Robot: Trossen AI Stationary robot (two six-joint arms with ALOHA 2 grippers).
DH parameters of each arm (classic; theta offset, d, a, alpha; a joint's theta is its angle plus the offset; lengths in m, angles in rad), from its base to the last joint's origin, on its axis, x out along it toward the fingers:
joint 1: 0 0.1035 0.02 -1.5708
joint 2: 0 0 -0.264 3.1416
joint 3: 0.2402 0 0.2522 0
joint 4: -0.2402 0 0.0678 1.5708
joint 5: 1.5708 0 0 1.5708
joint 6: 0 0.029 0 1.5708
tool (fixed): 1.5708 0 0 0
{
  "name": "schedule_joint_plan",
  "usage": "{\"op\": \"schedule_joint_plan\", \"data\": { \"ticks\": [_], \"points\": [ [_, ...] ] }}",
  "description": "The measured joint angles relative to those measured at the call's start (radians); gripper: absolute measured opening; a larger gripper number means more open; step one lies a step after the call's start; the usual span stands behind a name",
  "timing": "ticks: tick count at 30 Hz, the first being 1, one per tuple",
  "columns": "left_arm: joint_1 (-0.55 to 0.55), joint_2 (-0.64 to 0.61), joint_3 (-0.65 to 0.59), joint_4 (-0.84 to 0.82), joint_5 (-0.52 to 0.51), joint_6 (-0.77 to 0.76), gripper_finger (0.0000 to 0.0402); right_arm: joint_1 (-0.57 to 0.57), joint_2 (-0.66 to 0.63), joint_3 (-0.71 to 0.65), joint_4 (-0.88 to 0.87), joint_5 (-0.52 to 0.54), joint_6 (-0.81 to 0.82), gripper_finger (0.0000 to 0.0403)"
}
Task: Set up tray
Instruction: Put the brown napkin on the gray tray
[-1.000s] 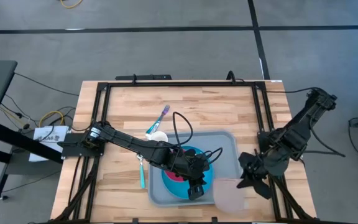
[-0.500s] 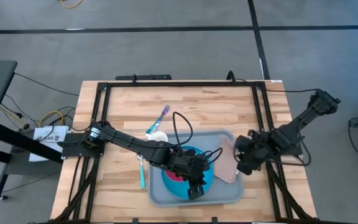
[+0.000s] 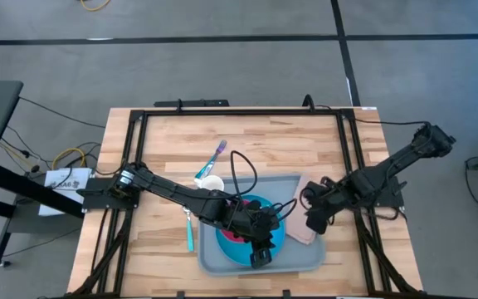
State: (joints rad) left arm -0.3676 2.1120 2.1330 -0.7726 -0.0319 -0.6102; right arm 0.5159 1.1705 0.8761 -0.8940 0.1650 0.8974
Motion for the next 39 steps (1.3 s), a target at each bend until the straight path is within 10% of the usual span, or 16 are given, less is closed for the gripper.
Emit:
{"op": "schedule_joint_plan", "data": {
  "ticks": [7, 15, 39],
  "points": [
    [0.000, 0.000, 0.000, 0.001, -0.007, 0.000, 0.0124, 0.013, 0.182, 0.000, 0.020, 0.021, 0.122, 0.0158],
    [0.000, 0.000, 0.000, 0.000, -0.008, 0.015, 0.0124, 0.037, 0.363, 0.000, 0.117, 0.026, 0.150, 0.0012],
    [0.000, 0.000, 0.000, -0.025, 0.025, 0.003, 0.0124, 0.301, 0.549, 0.006, 0.437, 0.042, 0.141, 0.0001]
  ]
}}
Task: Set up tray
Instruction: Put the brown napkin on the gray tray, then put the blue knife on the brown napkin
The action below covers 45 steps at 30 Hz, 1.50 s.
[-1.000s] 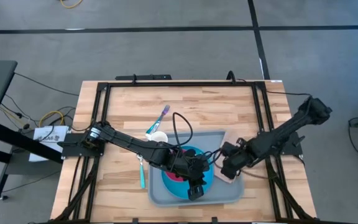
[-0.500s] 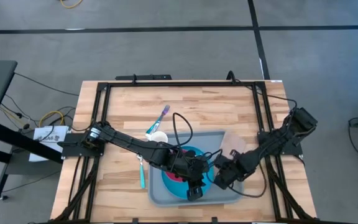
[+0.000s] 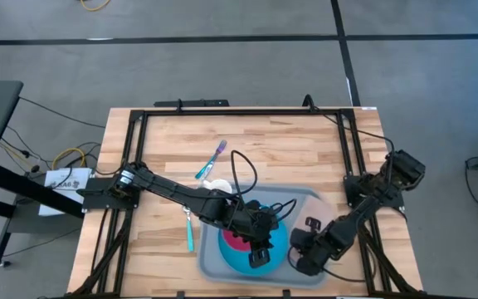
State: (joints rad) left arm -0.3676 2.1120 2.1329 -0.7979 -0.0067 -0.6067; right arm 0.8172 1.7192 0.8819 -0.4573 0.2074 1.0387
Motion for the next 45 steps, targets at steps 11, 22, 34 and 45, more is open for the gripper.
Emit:
{"op": "schedule_joint_plan", "data": {
  "ticks": [11, 22, 34, 45],
  "points": [
    [0.000, 0.000, 0.000, 0.000, 0.000, -0.001, 0.0124, 0.019, -0.003, -0.003, 0.076, -0.113, -0.241, 0.0000],
    [0.000, 0.000, 0.000, -0.002, 0.000, -0.001, 0.0124, 0.034, 0.000, 0.034, 0.165, -0.169, -0.410, 0.0000],
    [0.005, -0.010, 0.000, -0.036, 0.070, -0.002, 0.0124, 0.003, -0.085, 0.038, 0.132, -0.176, -0.167, 0.0000],
    [0.028, -0.213, 0.000, -0.498, -0.009, -0.062, 0.0124, 0.014, -0.464, 0.039, 0.114, 0.044, -0.116, 0.0005]
  ]
}}
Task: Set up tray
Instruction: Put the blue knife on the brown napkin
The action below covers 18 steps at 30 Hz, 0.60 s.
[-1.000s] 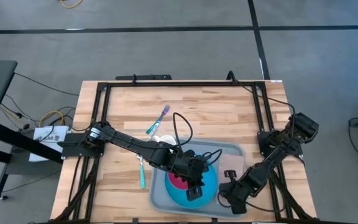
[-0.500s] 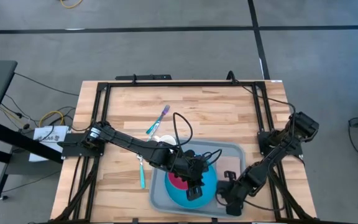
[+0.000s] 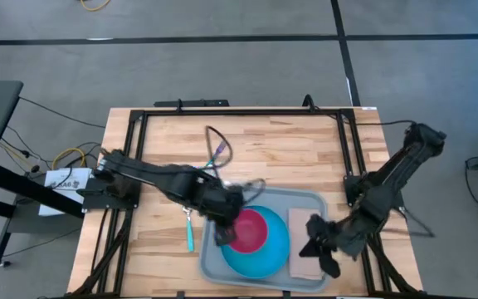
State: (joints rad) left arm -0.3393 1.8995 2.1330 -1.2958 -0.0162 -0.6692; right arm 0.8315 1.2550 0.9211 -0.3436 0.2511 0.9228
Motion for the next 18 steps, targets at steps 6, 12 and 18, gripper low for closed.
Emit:
{"op": "schedule_joint_plan", "data": {
  "ticks": [6, 12, 18],
  "points": [
    [-0.022, -0.145, 0.000, -0.279, -0.216, -0.116, 0.0124, -0.023, -0.120, 0.000, 0.011, 0.124, -0.083, 0.0050],
    [-0.055, -0.325, -0.029, -0.271, -0.399, -0.133, 0.0124, -0.127, -0.156, 0.000, 0.049, 0.164, -0.085, 0.0109],
    [-0.060, -0.453, -0.119, -0.272, -0.494, -0.077, 0.0124, -0.272, -0.141, 0.001, 0.154, 0.171, -0.085, 0.0172]
  ]
}}
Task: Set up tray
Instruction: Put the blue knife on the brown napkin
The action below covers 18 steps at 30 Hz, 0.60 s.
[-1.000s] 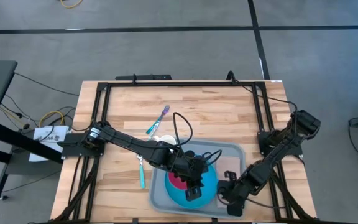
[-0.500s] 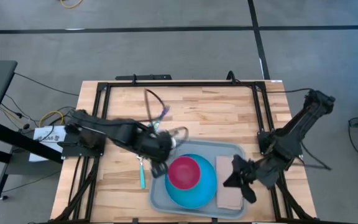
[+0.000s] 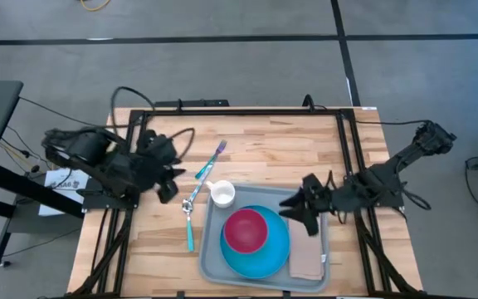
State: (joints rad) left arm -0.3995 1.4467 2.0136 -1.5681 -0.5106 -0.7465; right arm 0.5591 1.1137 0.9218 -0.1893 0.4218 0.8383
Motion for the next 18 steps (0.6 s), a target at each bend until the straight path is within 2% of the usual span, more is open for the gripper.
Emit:
{"op": "schedule_joint_plan", "data": {
  "ticks": [6, 10, 14, 18],
  "points": [
    [0.041, -0.125, -0.219, -0.001, -0.027, -0.001, 0.0124, -0.131, -0.001, 0.000, 0.055, 0.000, 0.000, 0.0224],
    [0.093, -0.227, -0.432, 0.025, -0.036, -0.107, 0.0124, -0.198, -0.002, 0.000, 0.028, -0.030, -0.023, 0.0242],
    [0.142, -0.302, -0.667, 0.214, 0.036, -0.248, 0.0124, -0.269, -0.002, 0.000, -0.006, -0.098, -0.083, 0.0245],
    [0.165, -0.320, -0.869, 0.449, 0.060, -0.357, 0.0124, -0.331, -0.002, 0.000, -0.021, -0.106, -0.105, 0.0244]
  ]
}}
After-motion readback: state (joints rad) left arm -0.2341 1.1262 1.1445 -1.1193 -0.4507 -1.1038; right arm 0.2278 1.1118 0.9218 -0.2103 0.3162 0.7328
